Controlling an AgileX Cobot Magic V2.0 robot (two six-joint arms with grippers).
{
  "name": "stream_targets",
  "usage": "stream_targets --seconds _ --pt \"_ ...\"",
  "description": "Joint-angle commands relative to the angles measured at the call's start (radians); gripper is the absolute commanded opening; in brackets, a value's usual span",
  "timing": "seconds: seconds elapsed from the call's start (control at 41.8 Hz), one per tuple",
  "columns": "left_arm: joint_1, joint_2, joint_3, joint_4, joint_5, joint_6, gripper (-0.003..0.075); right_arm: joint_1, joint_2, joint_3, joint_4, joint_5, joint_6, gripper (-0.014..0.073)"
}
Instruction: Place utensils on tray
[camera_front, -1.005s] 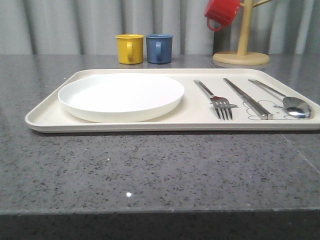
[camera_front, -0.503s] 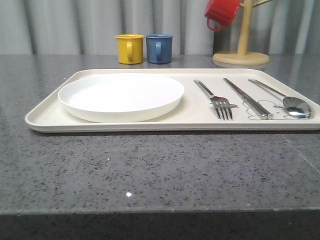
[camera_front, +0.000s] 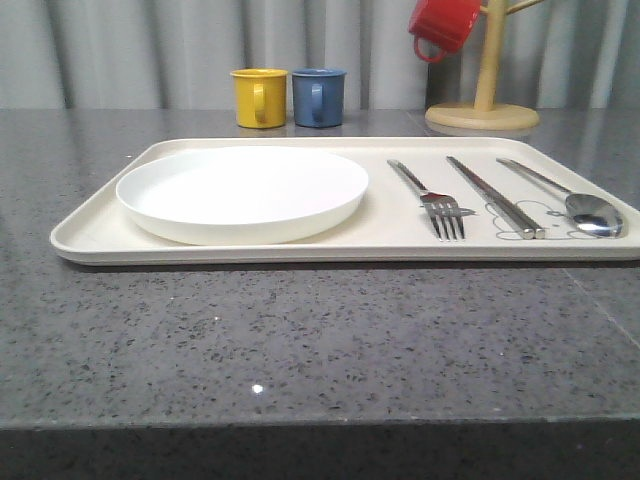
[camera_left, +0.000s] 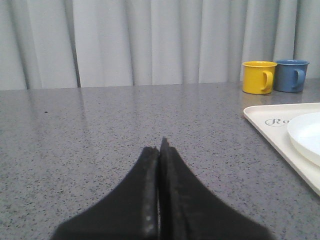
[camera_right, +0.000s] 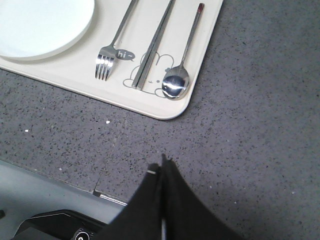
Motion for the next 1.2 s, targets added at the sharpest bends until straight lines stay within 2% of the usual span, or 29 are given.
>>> stream_targets --seconds 0.0,0.144,0.263,0.335,0.503,0.694,0.885,1.053,1.173 --pt "0.003 -0.022 0.006 0.001 -0.079 -0.012 -0.0020 -0.001 0.003 -0.021 -0.001 -0.061 -0.001 -0.0068" --pt "0.003 -0.022 0.006 0.001 -0.079 -0.012 -0.0020 -0.001 0.000 -0.017 -0.001 -0.070 -0.001 -0.0068" --pt "0.003 -0.022 0.006 0.001 -0.079 -0.012 -0.0020 -0.008 -0.060 0.050 -0.009 -0.111 -0.003 -0.0068" --pt "0.003 -0.022 0.006 0.001 -0.079 -0.012 -0.0020 -0.029 -0.121 0.130 -0.009 -0.211 -0.003 -0.0068" --pt "0.003 -0.022 0.006 0.001 -0.079 -0.012 -0.0020 -0.081 -0.297 0.417 -0.009 -0.572 -0.003 -0.0068" --pt "0.003 -0.022 0.006 0.001 -0.079 -0.012 -0.0020 -0.095 -0.508 0.715 -0.009 -0.828 -0.003 -0.0068" --pt "0.003 -0.022 0.006 0.001 -0.079 -0.012 -0.0020 -0.125 -0.626 0.894 -0.009 -0.973 -0.003 -0.0068" --pt "0.003 -0.022 0.006 0.001 -0.079 -0.012 -0.0020 -0.131 -0.632 0.962 -0.009 -1.098 -0.003 -0.0068" --pt "0.003 -0.022 0.006 0.001 -0.079 -0.012 -0.0020 -0.131 -0.632 0.961 -0.009 -1.100 -0.003 -0.0068"
